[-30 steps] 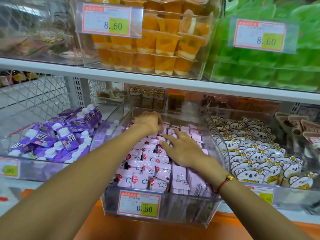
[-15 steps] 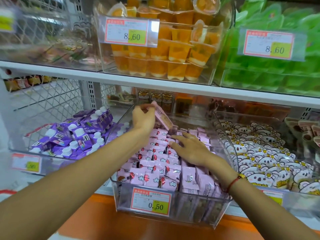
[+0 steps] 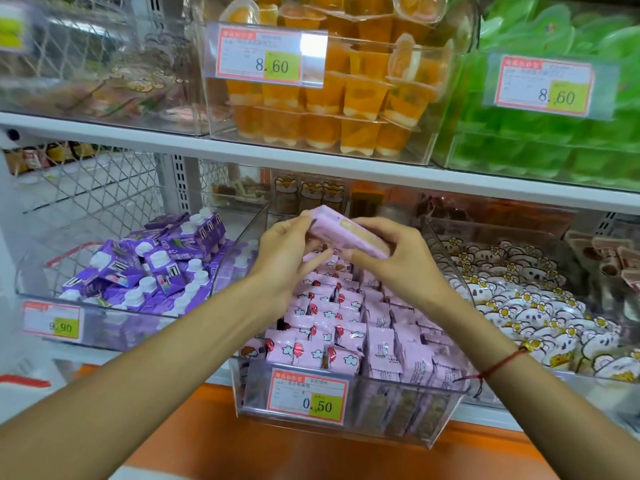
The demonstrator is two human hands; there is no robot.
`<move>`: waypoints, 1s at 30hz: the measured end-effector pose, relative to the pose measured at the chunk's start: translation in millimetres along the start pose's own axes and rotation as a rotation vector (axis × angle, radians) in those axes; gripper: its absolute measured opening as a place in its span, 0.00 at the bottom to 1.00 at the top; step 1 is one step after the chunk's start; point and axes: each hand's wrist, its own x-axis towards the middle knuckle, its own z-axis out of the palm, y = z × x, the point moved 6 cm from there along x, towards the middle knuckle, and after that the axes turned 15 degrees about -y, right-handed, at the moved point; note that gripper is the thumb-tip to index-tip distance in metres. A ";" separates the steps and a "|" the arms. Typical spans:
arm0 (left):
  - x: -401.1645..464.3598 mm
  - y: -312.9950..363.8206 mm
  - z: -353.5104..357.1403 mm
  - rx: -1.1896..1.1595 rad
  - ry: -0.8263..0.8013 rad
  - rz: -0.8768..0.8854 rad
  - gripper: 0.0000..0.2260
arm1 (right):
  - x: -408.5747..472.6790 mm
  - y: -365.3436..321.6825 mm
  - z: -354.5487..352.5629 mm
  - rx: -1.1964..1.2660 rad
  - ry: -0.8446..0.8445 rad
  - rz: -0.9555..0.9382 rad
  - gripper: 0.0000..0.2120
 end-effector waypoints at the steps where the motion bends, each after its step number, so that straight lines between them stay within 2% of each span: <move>1: 0.8 -0.2 -0.1 0.061 -0.031 -0.010 0.08 | 0.2 7.4 1.1 0.177 -0.026 0.100 0.20; 3: 2.7 -2.5 0.1 0.194 -0.088 -0.042 0.11 | -0.9 19.5 8.5 0.536 -0.099 0.285 0.17; 4: 3.6 -3.9 0.0 0.235 -0.108 -0.052 0.14 | -1.4 21.0 11.4 0.633 -0.135 0.331 0.15; 7: 5.2 -4.5 -0.2 0.288 -0.160 -0.052 0.17 | -4.3 22.2 15.3 0.782 -0.207 0.374 0.12; 10: 6.4 -2.3 -2.0 0.279 -0.157 -0.022 0.16 | -7.1 24.0 16.1 0.835 -0.222 0.387 0.14; 14: 8.4 -2.7 -9.5 0.142 -0.034 0.019 0.13 | -4.0 24.4 6.3 0.799 -0.084 0.319 0.18; 17: 14.1 -4.3 -7.0 0.175 -0.069 0.014 0.14 | -2.8 26.7 -7.0 0.818 0.128 0.256 0.10; 18: 17.5 -4.3 -5.4 0.221 -0.081 0.026 0.14 | -3.4 30.2 -9.1 0.862 0.173 0.261 0.11; 21: 29.4 -4.6 -1.4 0.347 -0.087 0.074 0.13 | -2.6 32.7 -9.5 0.999 0.131 0.250 0.17; 23: 39.7 -6.3 -0.5 0.493 -0.113 0.083 0.13 | -1.5 33.0 -13.7 0.999 0.121 0.230 0.16; 26: 58.6 -9.9 3.4 0.780 -0.232 0.056 0.15 | -1.7 46.4 -24.5 0.887 0.272 0.323 0.09; 28: 74.1 -17.6 7.4 1.092 -0.314 -0.005 0.18 | -0.3 57.7 -27.5 0.779 0.335 0.403 0.13; 30: 90.1 -31.6 10.8 1.379 -0.419 -0.097 0.17 | 3.6 67.6 -31.3 0.643 0.376 0.452 0.17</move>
